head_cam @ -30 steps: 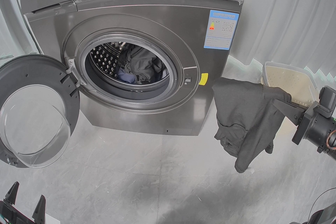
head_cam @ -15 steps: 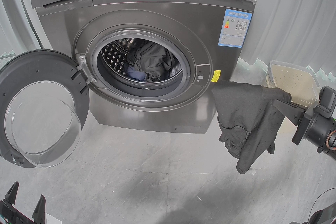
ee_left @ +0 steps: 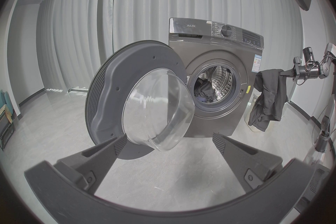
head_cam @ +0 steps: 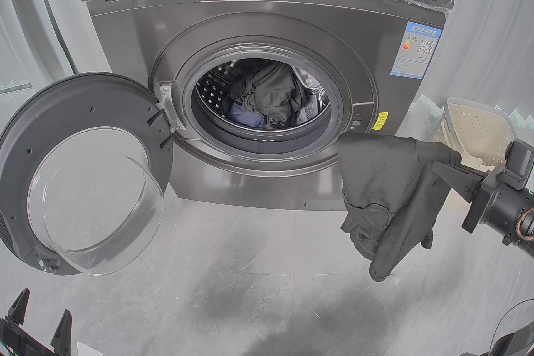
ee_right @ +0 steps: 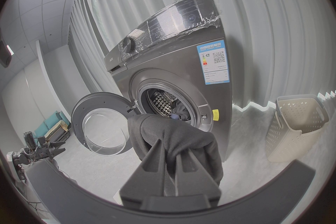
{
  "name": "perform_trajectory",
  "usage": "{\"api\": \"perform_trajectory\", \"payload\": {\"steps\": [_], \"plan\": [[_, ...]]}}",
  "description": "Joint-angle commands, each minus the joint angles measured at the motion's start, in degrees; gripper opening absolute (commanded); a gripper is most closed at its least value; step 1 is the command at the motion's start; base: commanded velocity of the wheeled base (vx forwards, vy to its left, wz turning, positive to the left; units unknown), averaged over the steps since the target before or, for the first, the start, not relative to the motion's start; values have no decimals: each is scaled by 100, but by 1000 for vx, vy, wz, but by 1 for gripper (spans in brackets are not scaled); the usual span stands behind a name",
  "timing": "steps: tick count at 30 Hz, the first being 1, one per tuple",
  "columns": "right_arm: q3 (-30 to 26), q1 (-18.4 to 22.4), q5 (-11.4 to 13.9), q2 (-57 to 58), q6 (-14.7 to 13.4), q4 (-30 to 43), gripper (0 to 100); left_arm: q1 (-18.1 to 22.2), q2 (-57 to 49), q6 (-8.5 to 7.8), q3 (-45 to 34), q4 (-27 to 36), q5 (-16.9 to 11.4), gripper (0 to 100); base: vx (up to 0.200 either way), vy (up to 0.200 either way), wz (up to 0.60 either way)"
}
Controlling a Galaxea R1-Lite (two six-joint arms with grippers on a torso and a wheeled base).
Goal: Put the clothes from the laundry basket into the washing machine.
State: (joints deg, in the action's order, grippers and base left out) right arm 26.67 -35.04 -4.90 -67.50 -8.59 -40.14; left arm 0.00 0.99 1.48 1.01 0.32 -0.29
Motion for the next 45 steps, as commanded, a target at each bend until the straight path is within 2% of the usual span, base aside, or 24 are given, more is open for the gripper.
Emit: {"api": "perform_trajectory", "payload": {"steps": [1, 5, 23, 26, 28, 30, 31, 33, 36, 38, 40, 41, 42, 44, 45], "plan": [[-4, -12, 7, -18, -2, -2, 0, 0, -99, 2, -84, 3, 3, 100, 200, 0, 0], [-4, -12, 7, -18, 7, -2, 0, 0, -99, 2, -84, 3, -6, 100, 200, 0, 0], [-13, -118, 7, -123, -2, -2, 0, 0, -99, -7, -84, -5, 3, 100, 0, 0, 0], [66, -276, -2, -202, -11, -11, 0, 18, -99, -104, -92, -14, 38, 100, 0, 0, 0], [224, -408, -11, -387, -28, -11, 0, 26, -99, -253, -101, -14, 47, 100, 0, 0, 0], [295, -469, -20, -492, -37, -11, 0, 26, -99, -288, -101, -14, 29, 100, 0, 0, 0], [497, -627, -55, -870, -37, -73, 0, 26, -99, -262, -101, -14, 29, 100, 0, 0, 0], [611, -724, -72, -1178, -46, -310, 0, 26, -99, -341, -101, -14, 20, 100, 0, 0, 0], [646, -812, -90, -1749, -151, -943, 0, 26, -99, -253, -101, -14, 12, 100, 0, 0, 0], [646, -856, -125, -2039, -195, -1356, 0, 18, -99, -288, -101, -14, 3, 100, 0, 0, 0], [673, -882, -222, -2391, -230, -1830, 0, 18, -99, -332, -75, -76, -76, 100, 0, 0, 0], [673, -882, -231, -2417, -222, -1848, 0, 26, -99, -323, -66, -84, -85, 100, 0, 0, 0], [752, -926, -257, -2672, -222, -2112, 0, 35, -99, -218, 259, -339, -322, 100, 0, 0, 0], [857, -1032, -319, -2883, -230, -2323, 0, 70, 86, -183, 857, -480, -665, 100, 0, 0, 0], [954, -1093, -380, -2988, -222, -2419, 0, 88, 341, -209, 1120, -445, -955, 100, 0, 0, 0]]}}
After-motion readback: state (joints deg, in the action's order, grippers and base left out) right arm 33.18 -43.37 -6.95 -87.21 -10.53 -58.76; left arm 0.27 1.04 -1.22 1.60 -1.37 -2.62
